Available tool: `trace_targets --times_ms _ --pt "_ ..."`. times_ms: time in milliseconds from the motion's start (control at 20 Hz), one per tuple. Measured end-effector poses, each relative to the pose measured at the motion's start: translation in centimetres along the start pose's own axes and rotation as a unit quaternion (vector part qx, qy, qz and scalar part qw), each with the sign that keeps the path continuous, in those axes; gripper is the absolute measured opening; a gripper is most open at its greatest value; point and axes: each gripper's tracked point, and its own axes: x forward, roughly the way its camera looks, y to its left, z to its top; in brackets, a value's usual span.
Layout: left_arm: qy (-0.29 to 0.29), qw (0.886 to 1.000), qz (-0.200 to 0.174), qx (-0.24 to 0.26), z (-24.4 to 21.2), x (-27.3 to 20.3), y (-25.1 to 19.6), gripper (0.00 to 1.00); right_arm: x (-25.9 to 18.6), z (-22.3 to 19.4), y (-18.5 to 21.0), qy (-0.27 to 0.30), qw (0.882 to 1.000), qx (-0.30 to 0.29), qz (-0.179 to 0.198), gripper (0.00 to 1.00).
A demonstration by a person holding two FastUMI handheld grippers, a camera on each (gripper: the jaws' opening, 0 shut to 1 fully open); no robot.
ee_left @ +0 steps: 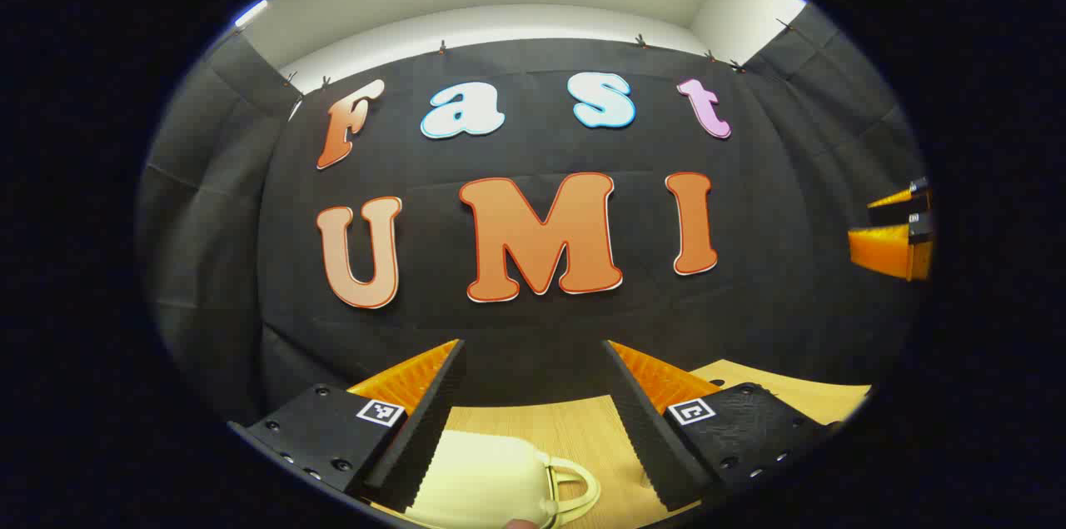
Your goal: First open the suitcase, pack the skin care products into it, and then close the suitcase.
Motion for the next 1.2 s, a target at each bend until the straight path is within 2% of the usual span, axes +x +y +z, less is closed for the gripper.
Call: trace_targets --times_ms 100,200,300,450,650,800,900,1000,1200 --pt "0.011 1.0 0.021 0.005 0.1 -1.0 -0.2 0.99 0.3 -0.2 0.5 -0.001 0.999 0.036 0.031 0.95" --pt "0.025 0.999 0.039 0.003 -0.6 -2.0 -1.2 0.99 1.4 -1.7 2.0 0.008 0.997 0.033 0.071 0.95" --pt "0.04 0.998 0.047 -0.009 -1.2 -2.2 -1.6 0.99 1.3 -2.4 2.7 0.017 0.995 0.037 0.094 0.96" --pt "0.069 0.996 0.052 -0.019 -2.5 -1.7 -1.2 0.99 1.5 -3.0 2.3 0.016 0.995 0.038 0.089 0.95" --pt "0.063 0.998 0.028 -0.011 -2.7 -0.8 -1.4 0.99 2.2 -4.0 3.2 0.026 0.996 0.037 0.073 0.95" --pt "0.063 0.997 -0.022 0.025 -4.1 0.1 -2.8 0.99 2.9 -4.5 4.5 0.03 0.997 0.029 0.066 0.95" --pt "0.083 0.993 -0.054 0.07 -7.0 0.7 -3.6 0.99 3.6 -4.5 5.0 0.029 0.997 0.024 0.062 0.95" --pt "0.116 0.979 -0.1 0.132 -11.4 1.4 -4.9 0.99 4.2 -4.6 5.2 0.031 0.998 0.023 0.056 0.95" --pt "0.149 0.948 -0.159 0.234 -18.4 1.1 -7.1 0.99 5.5 -5.3 3.7 0.038 0.999 0.01 0.031 0.95"
